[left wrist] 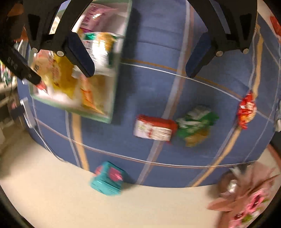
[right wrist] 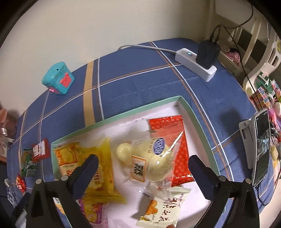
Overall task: Organize snacks
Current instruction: 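Move the left tool to the red peanut bag while the right approaches the milk biscuit pack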
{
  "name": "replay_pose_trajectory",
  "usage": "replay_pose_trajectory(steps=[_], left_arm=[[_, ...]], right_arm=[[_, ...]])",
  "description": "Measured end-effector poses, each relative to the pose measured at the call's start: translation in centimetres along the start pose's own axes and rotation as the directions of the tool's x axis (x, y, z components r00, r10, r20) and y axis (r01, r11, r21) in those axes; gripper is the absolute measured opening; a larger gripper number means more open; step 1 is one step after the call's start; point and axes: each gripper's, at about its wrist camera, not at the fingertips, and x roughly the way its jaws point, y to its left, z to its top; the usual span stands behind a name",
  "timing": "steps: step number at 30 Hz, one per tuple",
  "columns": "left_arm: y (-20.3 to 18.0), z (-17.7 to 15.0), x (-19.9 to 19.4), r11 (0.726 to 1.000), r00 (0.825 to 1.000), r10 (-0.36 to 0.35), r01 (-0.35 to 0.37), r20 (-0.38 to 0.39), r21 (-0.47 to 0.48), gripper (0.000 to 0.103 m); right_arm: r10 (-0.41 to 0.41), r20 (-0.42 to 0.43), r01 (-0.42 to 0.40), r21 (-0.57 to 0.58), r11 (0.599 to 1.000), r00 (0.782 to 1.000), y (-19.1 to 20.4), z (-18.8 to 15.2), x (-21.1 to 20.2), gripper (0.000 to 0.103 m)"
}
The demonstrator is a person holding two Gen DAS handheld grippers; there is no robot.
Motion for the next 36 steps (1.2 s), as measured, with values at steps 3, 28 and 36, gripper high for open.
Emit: replay_pose_trajectory(steps=[3, 28, 36], left_arm=[[2.9, 0.7, -0.3, 0.998, 0.998, 0.053, -0.052, 0.015, -0.045, 0.103], [20.0, 2.7, -4.5, 0.927, 0.955, 0.282, -0.247, 0.092, -0.283, 0.103], [24.2, 3.1, -4.5, 0.906, 0.95, 0.292, -0.238, 0.109, -0.351, 0.103]], right_arm=[[0.014, 0.002, -0.014, -0.027, 1.0, 1.0, 1.4, -0.1, -0.3, 0.103], [0.259, 0.005, -0.246, -0.297, 0.923, 0.966, 20.2, -5.1, -3.7, 0.103], [0.299, 0.014, -0.28, -0.308, 0.909, 0.954, 23.2, -6.1, -2.6, 0.103]])
